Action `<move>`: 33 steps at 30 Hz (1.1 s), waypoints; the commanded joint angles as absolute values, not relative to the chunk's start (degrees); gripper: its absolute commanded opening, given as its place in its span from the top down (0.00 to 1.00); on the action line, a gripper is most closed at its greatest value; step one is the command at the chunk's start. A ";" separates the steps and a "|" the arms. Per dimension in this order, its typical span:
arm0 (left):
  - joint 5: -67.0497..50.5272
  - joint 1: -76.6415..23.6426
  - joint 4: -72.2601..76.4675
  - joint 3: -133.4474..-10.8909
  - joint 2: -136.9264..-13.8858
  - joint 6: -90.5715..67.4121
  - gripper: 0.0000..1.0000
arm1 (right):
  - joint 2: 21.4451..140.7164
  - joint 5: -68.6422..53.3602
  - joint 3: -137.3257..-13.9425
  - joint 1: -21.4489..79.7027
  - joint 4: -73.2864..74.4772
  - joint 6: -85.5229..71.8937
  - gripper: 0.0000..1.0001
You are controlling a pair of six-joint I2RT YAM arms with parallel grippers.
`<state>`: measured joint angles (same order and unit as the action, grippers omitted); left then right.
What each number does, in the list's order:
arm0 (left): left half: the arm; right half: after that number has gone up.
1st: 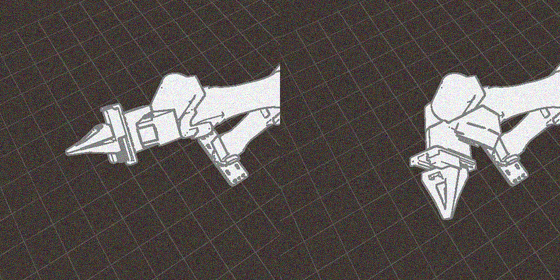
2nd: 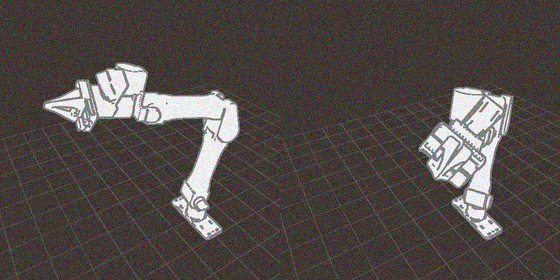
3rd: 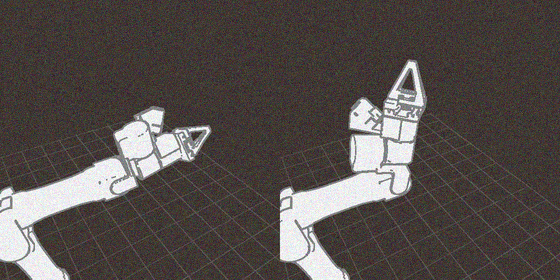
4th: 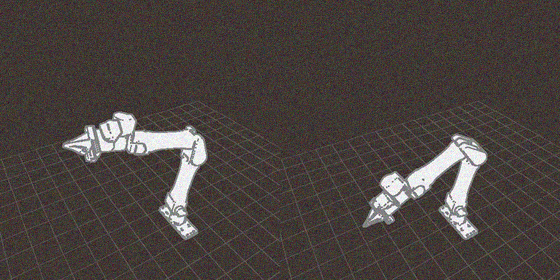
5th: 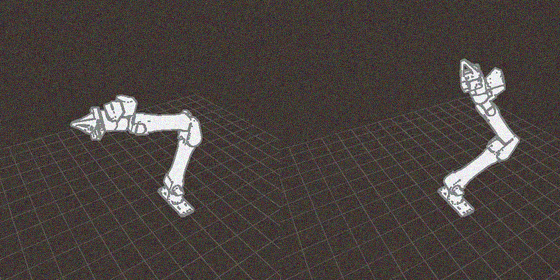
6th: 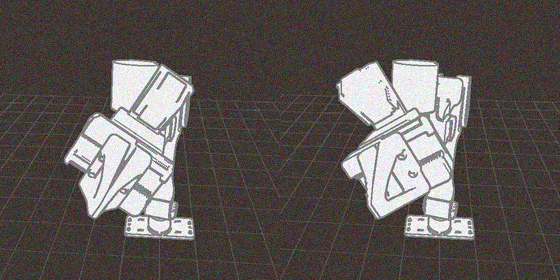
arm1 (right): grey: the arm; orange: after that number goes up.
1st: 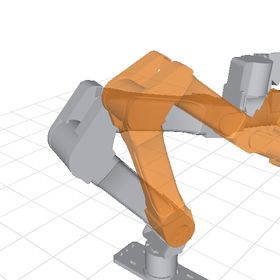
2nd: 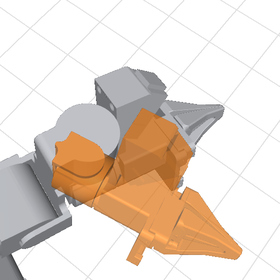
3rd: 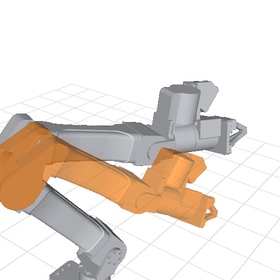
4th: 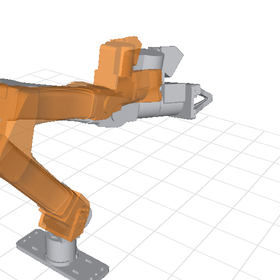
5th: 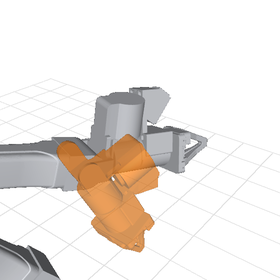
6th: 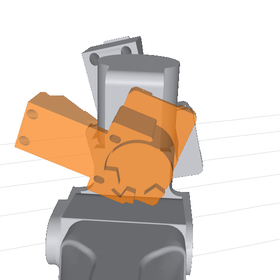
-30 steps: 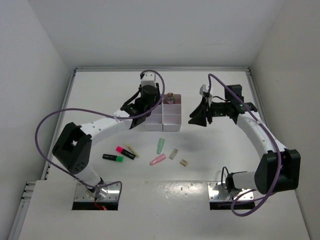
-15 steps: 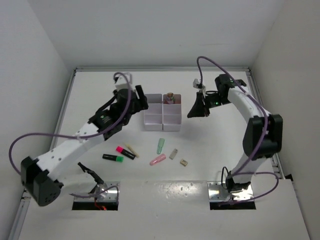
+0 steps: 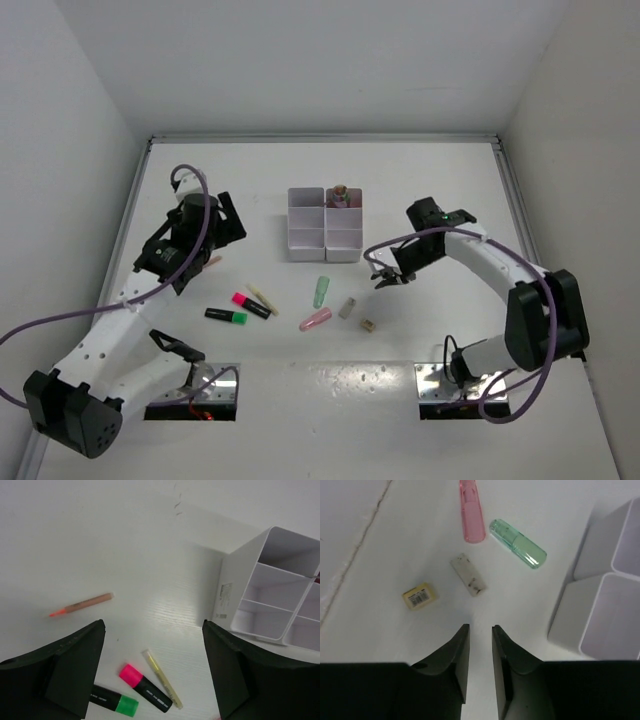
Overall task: Sort the stationery into containers
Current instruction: Pick up the stationery from the center of the board.
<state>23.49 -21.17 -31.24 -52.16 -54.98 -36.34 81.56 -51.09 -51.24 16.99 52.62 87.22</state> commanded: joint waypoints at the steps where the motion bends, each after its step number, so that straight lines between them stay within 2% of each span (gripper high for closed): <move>1: 21.18 -18.81 -29.01 -51.24 -54.67 -31.48 0.18 | 85.42 -48.61 -53.79 22.48 46.68 90.27 0.77; 2: 21.18 -17.94 -29.00 -51.24 -54.67 -30.94 0.33 | 86.04 -47.21 -53.79 23.63 45.36 89.48 0.77; 5: 22.49 -17.14 -29.00 -50.19 -53.44 -30.15 0.71 | 87.45 -43.61 -49.41 28.28 38.07 86.49 0.77; 8: 22.50 -17.14 -26.81 -49.57 -51.24 -30.15 0.71 | 90.17 -39.21 -49.92 32.33 35.86 85.78 0.75; 9: 22.50 -16.62 -26.81 -49.57 -50.46 -30.15 0.55 | 90.96 -37.98 -49.92 33.21 35.34 85.78 0.74; 10: 23.02 -16.61 -26.81 -49.57 -49.93 -30.15 0.45 | 92.45 -35.79 -50.53 34.09 34.72 85.78 0.70; 12: 23.03 -16.61 -26.81 -49.04 -49.40 -30.15 0.33 | 92.99 -33.76 -50.54 36.29 33.58 85.78 0.65; 13: 23.03 -16.61 -26.81 -49.04 -49.39 -30.15 0.33 | 94.38 -32.97 -50.54 36.91 32.36 85.78 0.60; 18: 23.55 -16.61 -26.81 -48.52 -47.47 -30.15 0.31 | 98.34 -28.22 -52.38 39.63 32.34 85.78 0.53; 24: 23.03 -16.61 -26.28 -48.52 -46.93 -30.15 0.31 | 100.72 -25.93 -52.38 41.30 31.20 85.78 0.53; 29: 23.03 -16.61 -26.28 -48.52 -46.93 -30.15 0.31 | 103.44 -25.31 -55.10 41.84 36.10 85.25 0.80; 32: 23.03 -16.61 -26.28 -48.52 -46.93 -30.15 0.31 | 104.85 -25.93 -57.56 41.84 41.20 85.25 0.84; 33: 23.03 -16.61 -26.28 -48.52 -46.93 -30.15 0.31 | 104.85 -26.45 -57.57 41.84 43.83 85.25 0.88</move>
<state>22.90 -17.26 -28.14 -48.45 -47.86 -30.59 102.74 -27.35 -56.58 41.43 37.36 85.10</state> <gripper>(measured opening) 0.685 0.238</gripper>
